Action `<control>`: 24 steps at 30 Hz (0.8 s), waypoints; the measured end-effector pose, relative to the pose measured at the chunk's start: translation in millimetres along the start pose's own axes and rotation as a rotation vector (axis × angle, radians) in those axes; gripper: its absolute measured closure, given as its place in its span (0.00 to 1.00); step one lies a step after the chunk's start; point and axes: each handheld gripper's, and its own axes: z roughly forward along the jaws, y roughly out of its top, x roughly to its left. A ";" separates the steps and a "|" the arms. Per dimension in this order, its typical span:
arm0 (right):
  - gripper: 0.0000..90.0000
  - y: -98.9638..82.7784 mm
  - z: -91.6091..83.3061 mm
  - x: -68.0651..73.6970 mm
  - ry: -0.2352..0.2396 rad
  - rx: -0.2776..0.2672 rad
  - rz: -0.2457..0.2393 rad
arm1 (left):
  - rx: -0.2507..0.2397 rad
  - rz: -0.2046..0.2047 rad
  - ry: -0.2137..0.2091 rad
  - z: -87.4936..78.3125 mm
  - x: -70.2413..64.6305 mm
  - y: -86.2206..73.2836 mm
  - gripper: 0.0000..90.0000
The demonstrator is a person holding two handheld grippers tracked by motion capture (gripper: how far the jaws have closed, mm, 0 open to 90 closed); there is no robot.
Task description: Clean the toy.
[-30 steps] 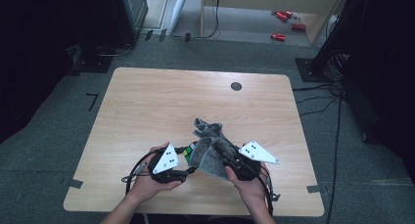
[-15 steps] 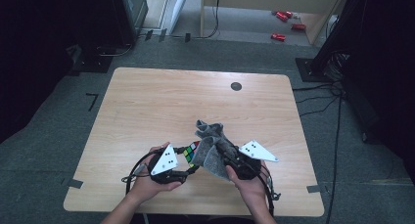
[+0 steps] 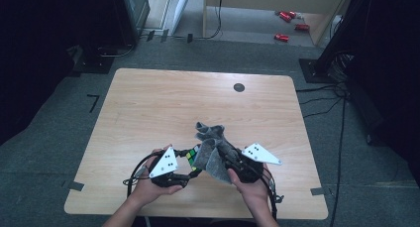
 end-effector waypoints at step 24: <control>0.77 -10.6 6.7 -3.9 0.076 -0.011 0.097 | -0.131 -0.142 -0.084 -12.1 13.0 2.1 0.39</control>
